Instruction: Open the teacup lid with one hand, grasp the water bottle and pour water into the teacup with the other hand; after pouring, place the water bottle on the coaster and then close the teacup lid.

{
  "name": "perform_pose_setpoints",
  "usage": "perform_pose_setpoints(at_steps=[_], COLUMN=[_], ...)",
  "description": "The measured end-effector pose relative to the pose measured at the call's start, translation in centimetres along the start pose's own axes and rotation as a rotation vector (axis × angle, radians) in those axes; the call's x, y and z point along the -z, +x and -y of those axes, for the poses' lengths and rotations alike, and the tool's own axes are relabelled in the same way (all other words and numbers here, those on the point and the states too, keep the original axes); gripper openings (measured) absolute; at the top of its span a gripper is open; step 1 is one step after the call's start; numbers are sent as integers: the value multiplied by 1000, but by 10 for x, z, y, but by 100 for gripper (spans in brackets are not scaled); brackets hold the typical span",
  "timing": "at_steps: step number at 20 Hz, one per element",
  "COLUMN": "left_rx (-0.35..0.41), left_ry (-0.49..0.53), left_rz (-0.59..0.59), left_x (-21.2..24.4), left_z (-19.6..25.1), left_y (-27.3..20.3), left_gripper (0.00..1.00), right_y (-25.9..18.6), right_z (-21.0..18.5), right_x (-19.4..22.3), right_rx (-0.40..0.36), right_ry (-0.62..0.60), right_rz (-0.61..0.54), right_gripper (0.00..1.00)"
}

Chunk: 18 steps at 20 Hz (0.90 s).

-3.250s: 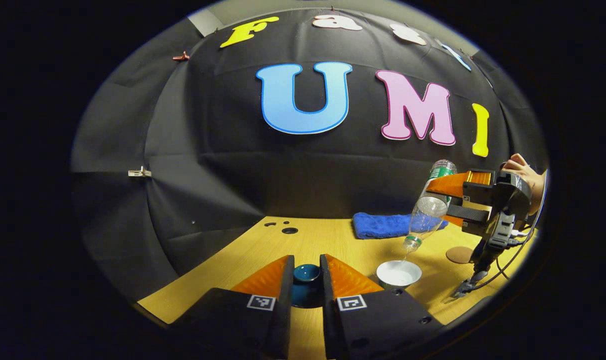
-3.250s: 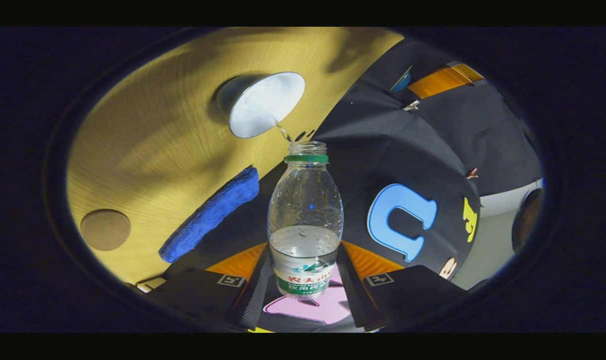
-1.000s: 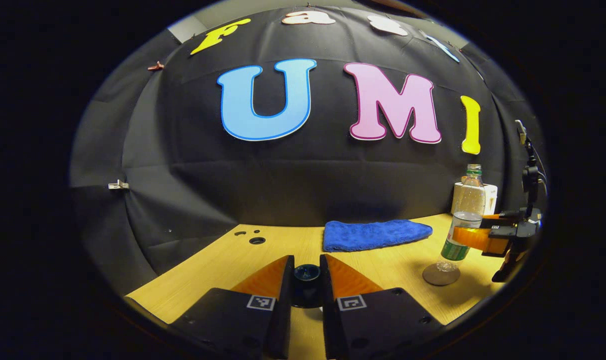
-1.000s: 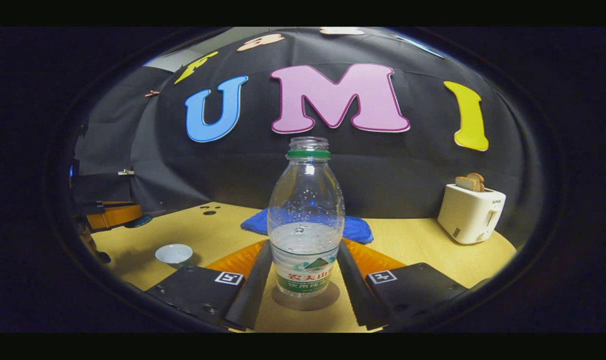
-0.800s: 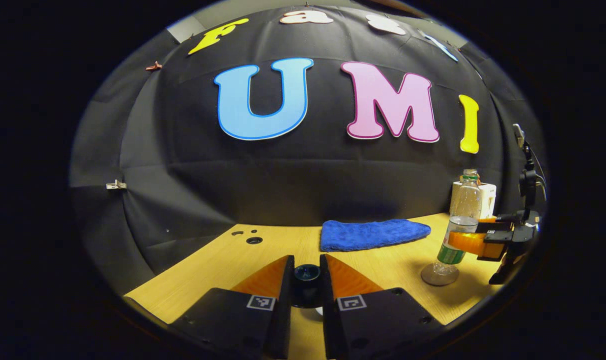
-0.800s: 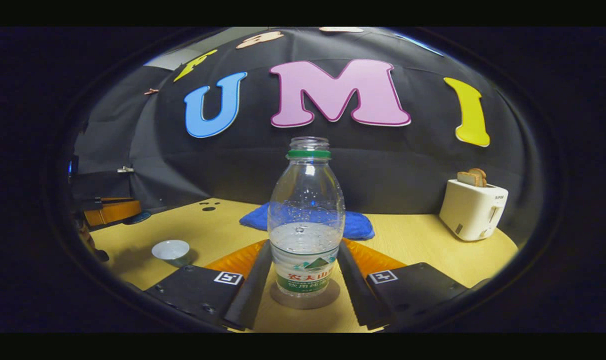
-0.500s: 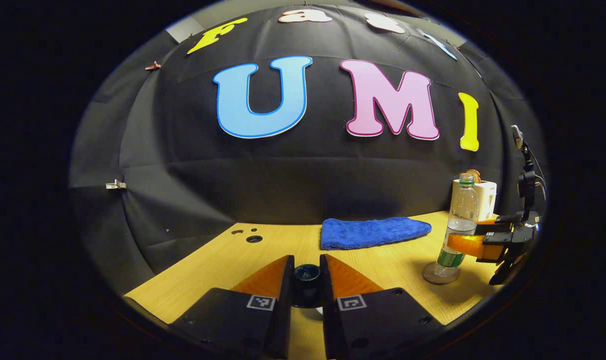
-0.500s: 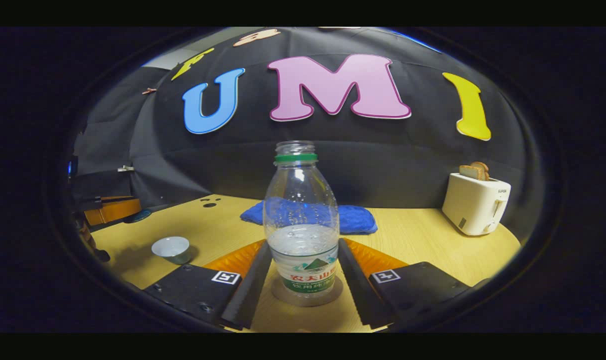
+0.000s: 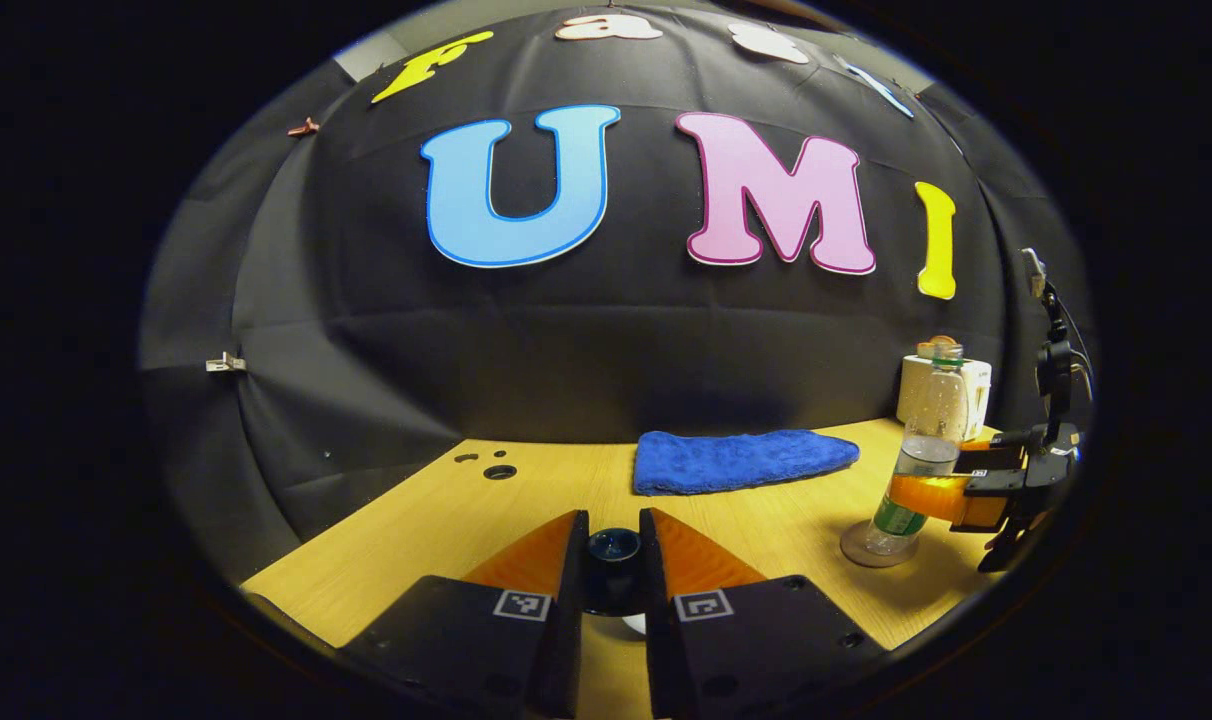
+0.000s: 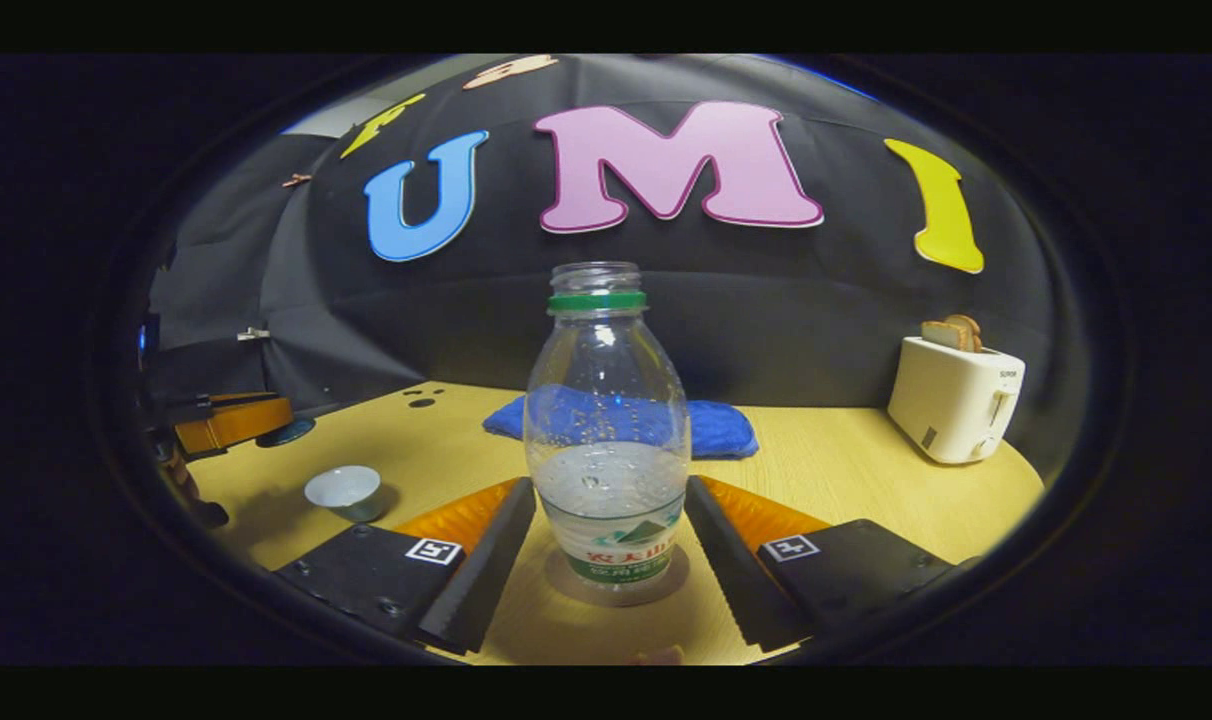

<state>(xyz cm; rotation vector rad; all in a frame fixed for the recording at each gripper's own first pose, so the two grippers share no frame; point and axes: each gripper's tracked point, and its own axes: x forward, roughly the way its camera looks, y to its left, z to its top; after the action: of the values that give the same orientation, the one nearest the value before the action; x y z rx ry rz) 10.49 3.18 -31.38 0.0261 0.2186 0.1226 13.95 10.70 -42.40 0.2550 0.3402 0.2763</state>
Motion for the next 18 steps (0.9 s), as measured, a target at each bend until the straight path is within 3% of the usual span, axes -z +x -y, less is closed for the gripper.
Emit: perform_pose_setpoints(at_steps=[1,2,4,5,7,8,10,11,12,18], left_rx=[3,7,18,24,38,42,48,51,51,57], left_ry=[-2,-1,1,0,-5,-5,-4,-4,-4,-9], left_rz=[-2,-4,-10,-13,-22,-26,-35,-39,-44,-77], left_x=[2,3,7,11,15,18,24,26,29,43], left_z=[2,4,10,14,21,25,30,31,32,39], left_y=[1,4,7,8,12,13,15,17,19,24], left_gripper=[31,27,31,26,26,31,27,30,27,30], right_y=[-2,-5,-11,-15,-22,-26,-35,-40,-43,-56], right_z=[0,0,2,1,3,5,10,13,15,28], right_x=[1,3,8,11,16,19,23,25,25,24], right_rx=[1,0,1,-1,1,6,20,28,33,61], right_ry=[1,1,-4,-4,8,17,32,36,37,32], right_rz=[-4,-10,-22,-31,-42,-50,-64,-68,-71,-74], right_gripper=[93,93,95,95,95,95,95,95,95,95])
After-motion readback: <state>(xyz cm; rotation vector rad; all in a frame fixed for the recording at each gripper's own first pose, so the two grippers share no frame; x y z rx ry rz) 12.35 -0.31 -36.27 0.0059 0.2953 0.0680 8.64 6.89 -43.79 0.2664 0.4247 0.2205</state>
